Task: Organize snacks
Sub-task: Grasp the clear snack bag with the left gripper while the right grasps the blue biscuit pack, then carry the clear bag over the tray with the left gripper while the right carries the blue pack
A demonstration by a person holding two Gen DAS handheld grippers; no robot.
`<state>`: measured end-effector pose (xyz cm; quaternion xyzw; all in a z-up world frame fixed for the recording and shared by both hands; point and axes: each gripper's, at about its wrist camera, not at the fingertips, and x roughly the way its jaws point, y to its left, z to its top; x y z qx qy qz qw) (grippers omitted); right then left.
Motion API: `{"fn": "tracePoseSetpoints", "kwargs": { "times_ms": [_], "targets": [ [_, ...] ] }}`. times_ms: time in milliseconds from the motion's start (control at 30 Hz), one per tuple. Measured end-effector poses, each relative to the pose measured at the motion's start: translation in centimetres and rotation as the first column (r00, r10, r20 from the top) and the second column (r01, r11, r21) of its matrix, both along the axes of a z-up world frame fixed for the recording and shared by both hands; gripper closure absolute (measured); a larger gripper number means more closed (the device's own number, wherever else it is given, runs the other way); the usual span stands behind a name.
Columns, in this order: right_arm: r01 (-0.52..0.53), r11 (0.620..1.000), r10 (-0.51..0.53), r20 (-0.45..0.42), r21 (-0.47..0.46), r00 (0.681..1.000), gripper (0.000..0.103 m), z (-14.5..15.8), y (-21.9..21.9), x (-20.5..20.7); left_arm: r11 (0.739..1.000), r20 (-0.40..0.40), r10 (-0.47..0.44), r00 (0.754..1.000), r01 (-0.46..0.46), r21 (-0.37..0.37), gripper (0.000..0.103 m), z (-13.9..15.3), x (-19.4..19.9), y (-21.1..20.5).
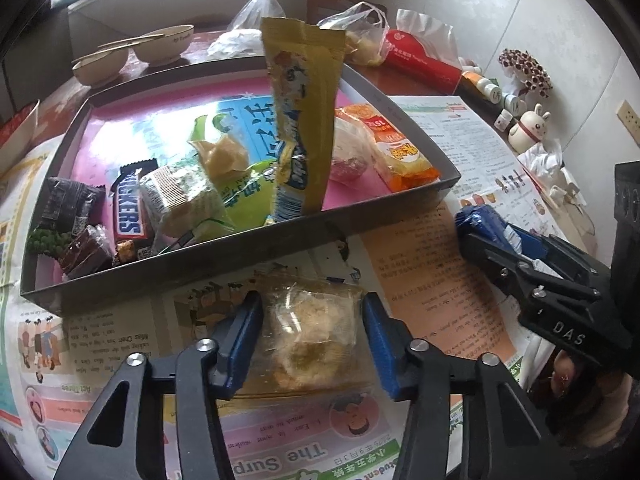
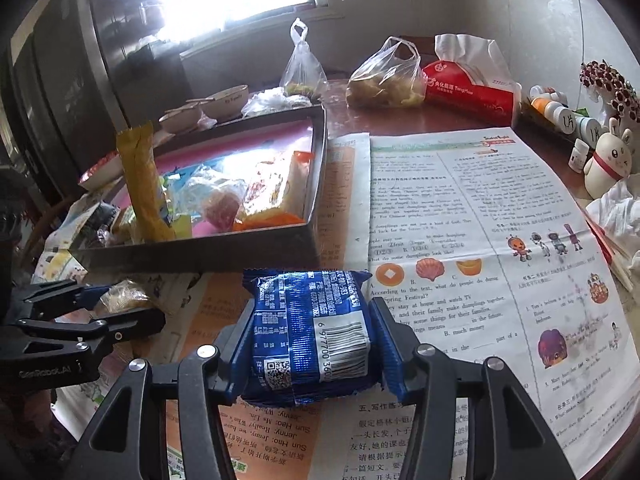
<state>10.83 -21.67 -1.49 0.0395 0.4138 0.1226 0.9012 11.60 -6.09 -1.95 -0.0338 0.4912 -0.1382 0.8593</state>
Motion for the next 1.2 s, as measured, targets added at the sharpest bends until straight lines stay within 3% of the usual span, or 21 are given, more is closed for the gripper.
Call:
{"fn": "tracePoseSetpoints", "kwargs": {
  "times_ms": [267, 700, 967, 1200],
  "targets": [
    [0.012, 1.0, -0.013, 0.037, 0.018, 0.999, 0.051, 1.5, -0.3, -0.4, 0.997, 0.027, 0.028, 0.999, -0.026, -0.074, 0.055, 1.5, -1.3, 2.7],
    [0.016, 0.999, -0.018, 0.06, 0.031, 0.998, 0.051, 2.7, 0.2, -0.2, 0.976, 0.133, 0.191, 0.972, -0.174, -0.131, 0.055, 5.4, -1.1, 9.3],
    [0.001, 1.0, -0.003, 0.073, 0.024, 0.997, 0.051, 3.3, 1.4, 1.0, 0.962, 0.164, 0.265, 0.95, -0.25, -0.111, 0.055, 5.4, 1.0, 11.0],
    [-0.011, 1.0, 0.009, 0.09, 0.026, 0.996, 0.051, 3.6, 2.6, 2.8, 0.958, 0.155, 0.28, 0.947, -0.265, -0.111, 0.055, 4.5, 2.9, 11.3]
  ]
}}
